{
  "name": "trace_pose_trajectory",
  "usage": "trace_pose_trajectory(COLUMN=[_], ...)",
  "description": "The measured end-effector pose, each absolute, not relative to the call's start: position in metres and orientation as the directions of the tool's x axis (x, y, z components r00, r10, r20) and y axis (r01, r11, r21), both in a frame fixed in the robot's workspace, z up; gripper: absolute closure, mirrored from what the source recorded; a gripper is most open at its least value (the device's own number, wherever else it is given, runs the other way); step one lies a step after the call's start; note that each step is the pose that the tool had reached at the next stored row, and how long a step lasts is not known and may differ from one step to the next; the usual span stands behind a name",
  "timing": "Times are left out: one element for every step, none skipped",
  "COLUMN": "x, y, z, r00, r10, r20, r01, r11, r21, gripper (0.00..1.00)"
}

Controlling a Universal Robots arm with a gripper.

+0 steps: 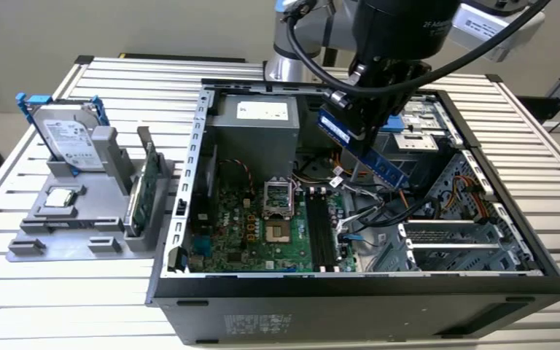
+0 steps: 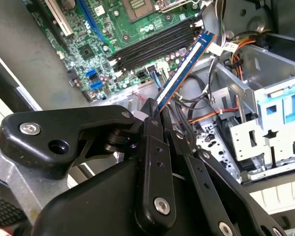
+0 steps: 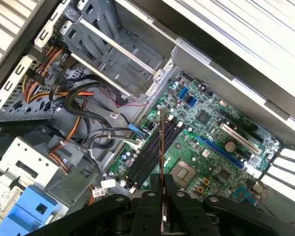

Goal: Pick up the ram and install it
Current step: 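Insert the ram into the slot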

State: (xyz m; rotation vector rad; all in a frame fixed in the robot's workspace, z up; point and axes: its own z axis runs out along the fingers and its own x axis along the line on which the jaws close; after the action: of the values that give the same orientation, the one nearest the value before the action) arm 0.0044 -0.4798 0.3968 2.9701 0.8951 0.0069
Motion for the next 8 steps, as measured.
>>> trace_pose_trajectory(x=[0.0044,0.0044,0.0044,0.0044,0.0044,0.0044,0.0044,0.0044], y=[-0.4798,-0.4798,-0.4797,-0.4797,-0.4797,-0.4797,-0.4797,-0.4798], z=[0.3968,0.3967,0.3966,0.3967,0.3965,0.3961,0.3954,0.3944], r00=[0.835,0.835,0.835,0.835,0.835,0.835,0.835,0.836], r10=[0.550,0.550,0.550,0.550,0.550,0.550,0.550,0.549], r20=[-0.007,-0.007,-0.007,-0.007,-0.007,-0.007,-0.007,-0.007], r01=[0.550,0.550,0.550,0.550,0.550,0.550,0.550,0.549], r11=[-0.834,-0.834,-0.834,-0.834,-0.834,-0.834,-0.834,-0.835], r21=[0.039,0.039,0.039,0.039,0.039,0.039,0.039,0.039], gripper=[1.00,1.00,1.00,1.00,1.00,1.00,1.00,1.00])
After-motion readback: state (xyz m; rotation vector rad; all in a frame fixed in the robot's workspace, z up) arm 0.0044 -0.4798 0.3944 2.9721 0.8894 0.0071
